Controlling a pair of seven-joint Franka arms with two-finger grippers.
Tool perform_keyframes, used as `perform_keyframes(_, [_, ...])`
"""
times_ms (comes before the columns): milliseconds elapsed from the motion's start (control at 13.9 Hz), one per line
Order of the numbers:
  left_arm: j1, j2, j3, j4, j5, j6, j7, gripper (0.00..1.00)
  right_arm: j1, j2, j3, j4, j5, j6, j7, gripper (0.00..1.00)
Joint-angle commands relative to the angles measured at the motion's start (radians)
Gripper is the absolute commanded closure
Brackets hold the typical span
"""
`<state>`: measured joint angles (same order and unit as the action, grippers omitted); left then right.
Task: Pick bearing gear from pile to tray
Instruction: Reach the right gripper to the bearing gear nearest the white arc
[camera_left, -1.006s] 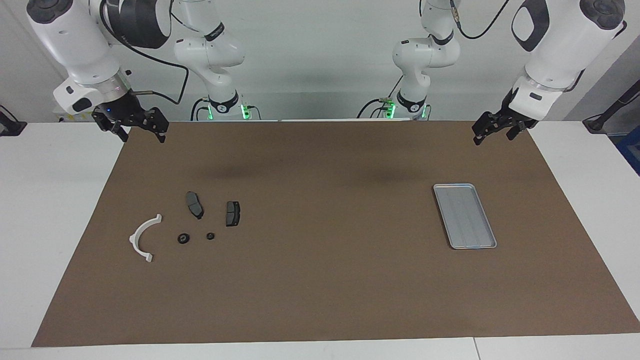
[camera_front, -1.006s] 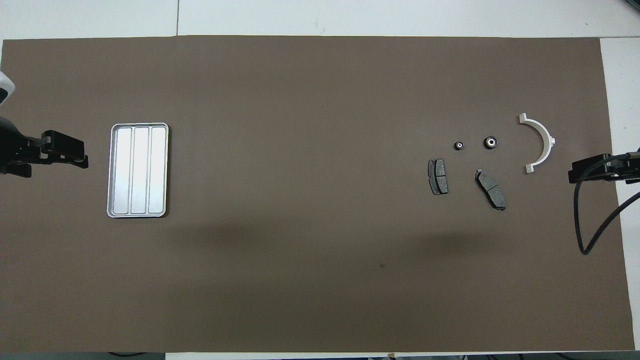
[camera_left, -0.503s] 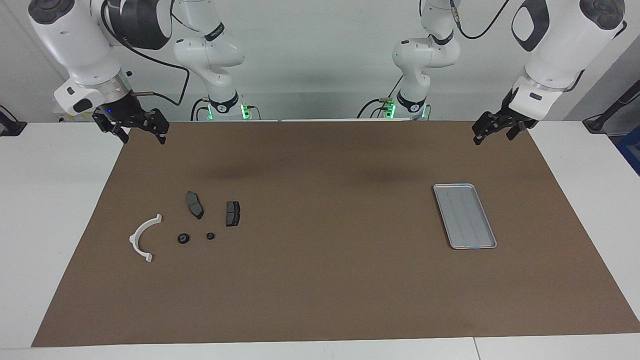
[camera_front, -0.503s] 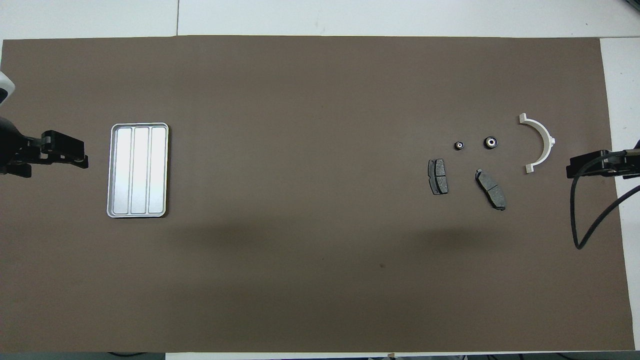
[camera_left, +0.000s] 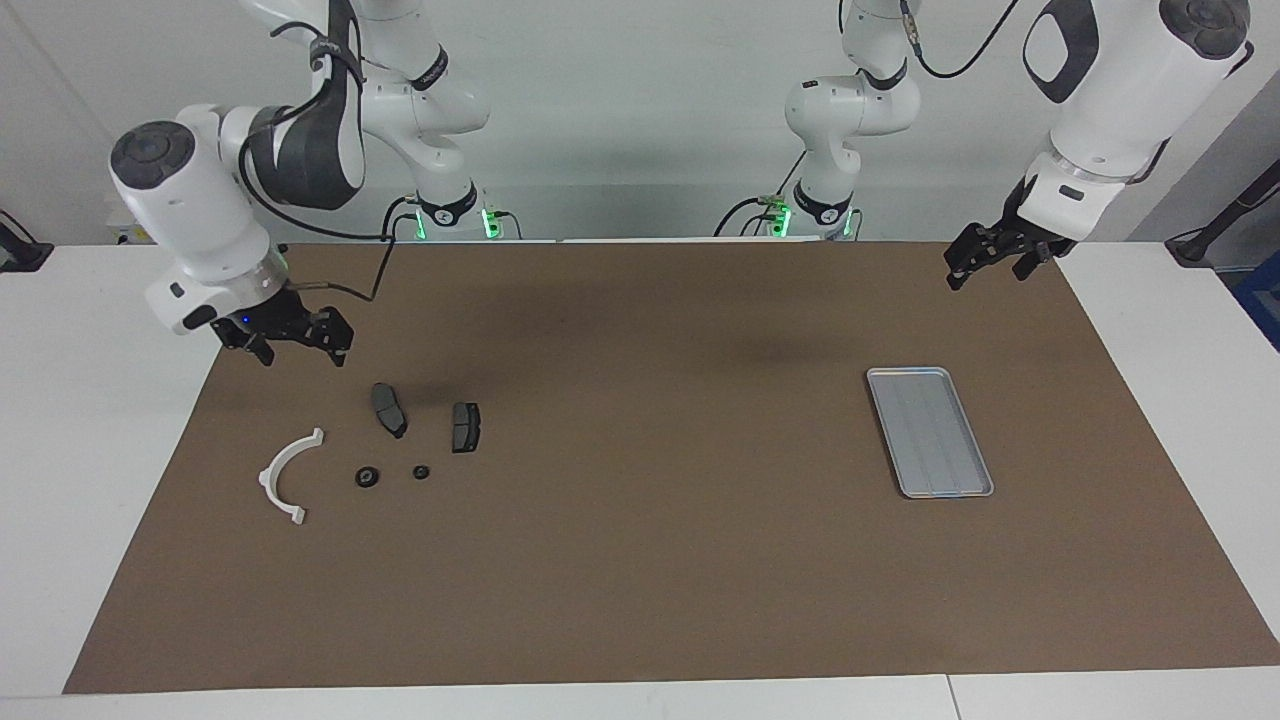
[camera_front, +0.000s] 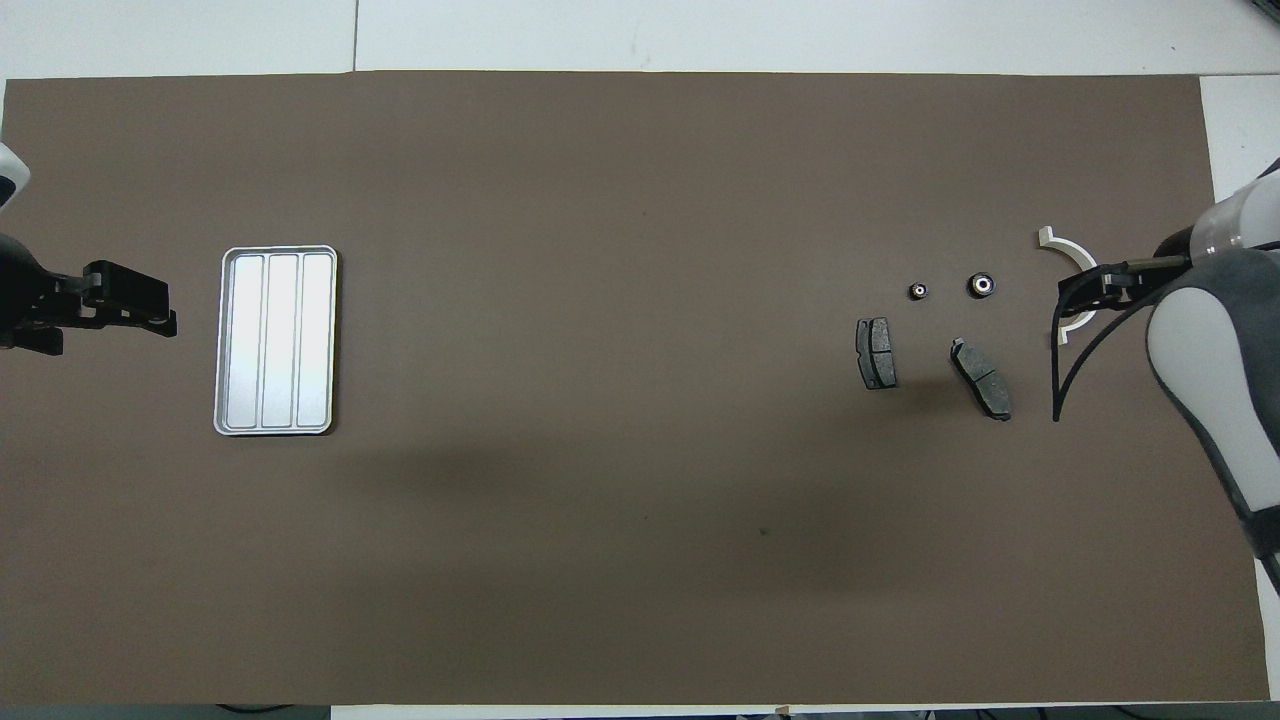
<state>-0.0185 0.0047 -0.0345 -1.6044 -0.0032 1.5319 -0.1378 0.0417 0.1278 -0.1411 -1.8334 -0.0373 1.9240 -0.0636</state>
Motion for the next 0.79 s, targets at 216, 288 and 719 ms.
perform_keyframes(216, [0.002,-0.032,-0.001,-0.038,0.005,0.019,0.006,0.0,-0.013,0.117,0.005,-0.009,0.02,0.144,-0.036,0.0])
perform_keyframes(288, [0.002,-0.031,-0.001,-0.038,0.006,0.019,0.006,0.0,-0.017,0.139,0.005,-0.009,0.02,0.174,-0.038,0.0])
perform_keyframes(719, [0.002,-0.031,-0.001,-0.038,0.006,0.019,0.006,0.0,-0.019,0.236,0.006,-0.007,0.022,0.302,-0.035,0.0])
